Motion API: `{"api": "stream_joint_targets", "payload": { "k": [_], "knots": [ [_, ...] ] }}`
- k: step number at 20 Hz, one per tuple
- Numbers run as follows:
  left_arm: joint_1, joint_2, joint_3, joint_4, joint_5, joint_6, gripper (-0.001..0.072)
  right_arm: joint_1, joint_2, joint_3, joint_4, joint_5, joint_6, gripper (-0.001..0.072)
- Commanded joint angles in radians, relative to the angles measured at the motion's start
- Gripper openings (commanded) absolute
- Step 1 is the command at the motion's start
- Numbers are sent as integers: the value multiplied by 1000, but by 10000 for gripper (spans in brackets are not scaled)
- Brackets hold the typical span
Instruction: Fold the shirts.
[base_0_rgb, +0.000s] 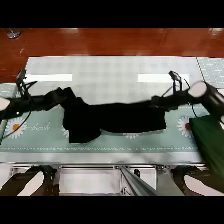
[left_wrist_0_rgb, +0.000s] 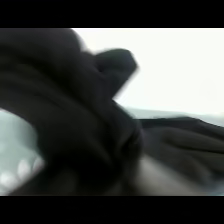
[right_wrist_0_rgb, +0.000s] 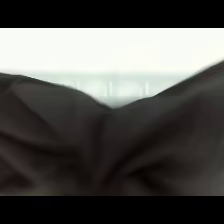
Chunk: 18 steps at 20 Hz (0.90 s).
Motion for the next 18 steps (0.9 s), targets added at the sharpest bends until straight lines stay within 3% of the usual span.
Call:
{"api": "stream_joint_targets", "payload": {
  "k": [1, 5, 9, 13, 15, 18],
  "knots": [
    [27, -161, 186, 11, -124, 11, 701, -50, -185, 245, 17, 135, -30, 626],
    [245, -149, 364, 195, -356, -1, 700, -297, -117, 417, -11, 343, -89, 626],
    [452, -60, 134, 169, -389, -37, 700, -575, 50, 190, -80, 300, -132, 625],
    [447, -43, -235, -75, -349, 137, 700, -671, 149, -174, 100, 203, -276, 625],
    [430, -57, -330, -118, -262, 156, 700, -666, 146, -254, 134, 206, -310, 625],
    [340, -89, -364, -214, -227, 264, 700, -666, 146, -291, 134, 202, -316, 625]
  ]
}}
